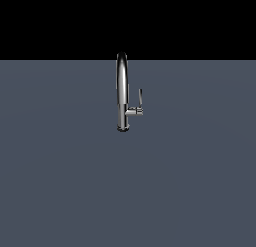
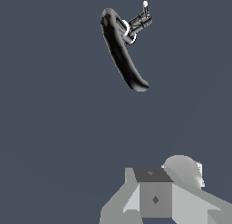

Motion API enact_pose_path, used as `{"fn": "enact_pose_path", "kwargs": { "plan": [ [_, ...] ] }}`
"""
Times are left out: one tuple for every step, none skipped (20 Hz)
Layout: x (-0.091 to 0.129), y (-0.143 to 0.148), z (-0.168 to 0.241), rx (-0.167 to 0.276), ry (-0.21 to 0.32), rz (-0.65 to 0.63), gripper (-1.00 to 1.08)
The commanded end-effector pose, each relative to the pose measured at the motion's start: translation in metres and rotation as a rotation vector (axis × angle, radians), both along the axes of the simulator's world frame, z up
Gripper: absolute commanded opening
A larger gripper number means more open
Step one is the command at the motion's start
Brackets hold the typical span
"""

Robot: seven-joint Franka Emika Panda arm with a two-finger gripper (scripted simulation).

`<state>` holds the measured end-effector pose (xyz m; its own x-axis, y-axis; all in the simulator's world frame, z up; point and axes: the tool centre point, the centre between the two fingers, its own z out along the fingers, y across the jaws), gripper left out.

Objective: Turn on the faucet by rotating a designated handle.

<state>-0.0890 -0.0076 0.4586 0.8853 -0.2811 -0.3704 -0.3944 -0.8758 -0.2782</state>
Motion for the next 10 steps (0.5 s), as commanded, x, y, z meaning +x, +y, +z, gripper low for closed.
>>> {"fn": "enact_pose_path", "kwargs": {
  "plan": [
    [0.014, -0.002, -0.007, 0.034, 0.035, -0.032, -1.0],
    [0.02, -0.003, -0.01, 0.048, 0.049, -0.045, -1.0],
    [0.026, -0.004, -0.013, 0.062, 0.063, -0.057, -1.0],
    [0.031, -0.005, -0.016, 0.076, 0.078, -0.07, -1.0],
    [0.037, -0.006, -0.019, 0.09, 0.092, -0.083, -1.0],
    [0.042, -0.007, -0.022, 0.104, 0.106, -0.095, -1.0],
    [0.048, -0.008, -0.026, 0.118, 0.12, -0.108, -1.0],
    [0.053, -0.009, -0.029, 0.132, 0.135, -0.121, -1.0],
    [0.058, -0.01, -0.033, 0.146, 0.149, -0.134, -1.0],
    [0.063, -0.011, -0.036, 0.16, 0.164, -0.147, -1.0]
  ]
}}
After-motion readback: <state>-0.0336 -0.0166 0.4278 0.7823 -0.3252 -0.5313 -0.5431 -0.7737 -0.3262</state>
